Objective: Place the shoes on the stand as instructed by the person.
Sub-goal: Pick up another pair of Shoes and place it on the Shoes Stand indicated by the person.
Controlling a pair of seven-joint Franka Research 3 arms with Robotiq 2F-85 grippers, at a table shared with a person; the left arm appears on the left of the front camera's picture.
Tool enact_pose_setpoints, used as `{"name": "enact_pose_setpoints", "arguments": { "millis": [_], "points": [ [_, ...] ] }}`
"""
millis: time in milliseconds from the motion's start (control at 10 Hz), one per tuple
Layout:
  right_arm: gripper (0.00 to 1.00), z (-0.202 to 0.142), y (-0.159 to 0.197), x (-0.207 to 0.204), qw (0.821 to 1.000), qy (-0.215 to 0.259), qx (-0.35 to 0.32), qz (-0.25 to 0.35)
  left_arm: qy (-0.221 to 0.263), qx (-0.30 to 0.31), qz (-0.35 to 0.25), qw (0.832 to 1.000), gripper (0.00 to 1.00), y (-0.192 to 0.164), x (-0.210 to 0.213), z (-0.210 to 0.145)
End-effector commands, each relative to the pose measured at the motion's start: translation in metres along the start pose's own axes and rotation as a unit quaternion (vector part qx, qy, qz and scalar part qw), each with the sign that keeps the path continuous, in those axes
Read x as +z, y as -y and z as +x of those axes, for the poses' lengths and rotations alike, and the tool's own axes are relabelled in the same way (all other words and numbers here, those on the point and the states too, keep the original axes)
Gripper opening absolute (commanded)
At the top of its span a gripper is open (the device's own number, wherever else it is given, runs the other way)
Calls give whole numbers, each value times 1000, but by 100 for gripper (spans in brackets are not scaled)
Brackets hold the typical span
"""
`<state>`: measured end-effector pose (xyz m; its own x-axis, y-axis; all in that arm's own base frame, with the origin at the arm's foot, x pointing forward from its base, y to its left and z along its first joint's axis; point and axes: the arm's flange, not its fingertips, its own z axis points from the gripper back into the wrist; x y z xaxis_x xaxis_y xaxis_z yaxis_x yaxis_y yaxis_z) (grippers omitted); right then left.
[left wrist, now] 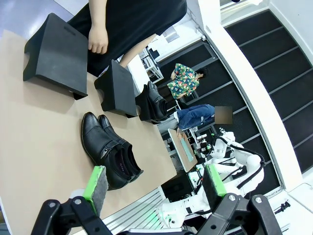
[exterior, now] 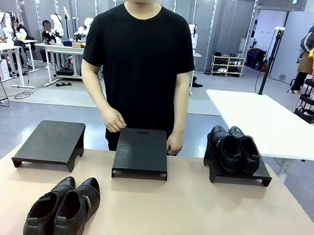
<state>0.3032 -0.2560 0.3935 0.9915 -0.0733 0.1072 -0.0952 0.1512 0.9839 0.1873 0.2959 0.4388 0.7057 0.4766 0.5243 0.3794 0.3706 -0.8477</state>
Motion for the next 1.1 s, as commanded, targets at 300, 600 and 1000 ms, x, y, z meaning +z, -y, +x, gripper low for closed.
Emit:
{"name": "enact_pose_setpoints", "arguments": {
  "millis": [300,600,1000],
  "points": [
    [100,-5,-10,3,1000,-7,6,-16,1,-9,-5,1000,100,1,1,0],
    [100,-5,-10,3,1000,-7,6,-16,1,-9,-5,1000,100,1,1,0],
    [100,-5,-10,3,1000,-7,6,-16,1,-9,-5,1000,100,1,1,0]
  ]
}}
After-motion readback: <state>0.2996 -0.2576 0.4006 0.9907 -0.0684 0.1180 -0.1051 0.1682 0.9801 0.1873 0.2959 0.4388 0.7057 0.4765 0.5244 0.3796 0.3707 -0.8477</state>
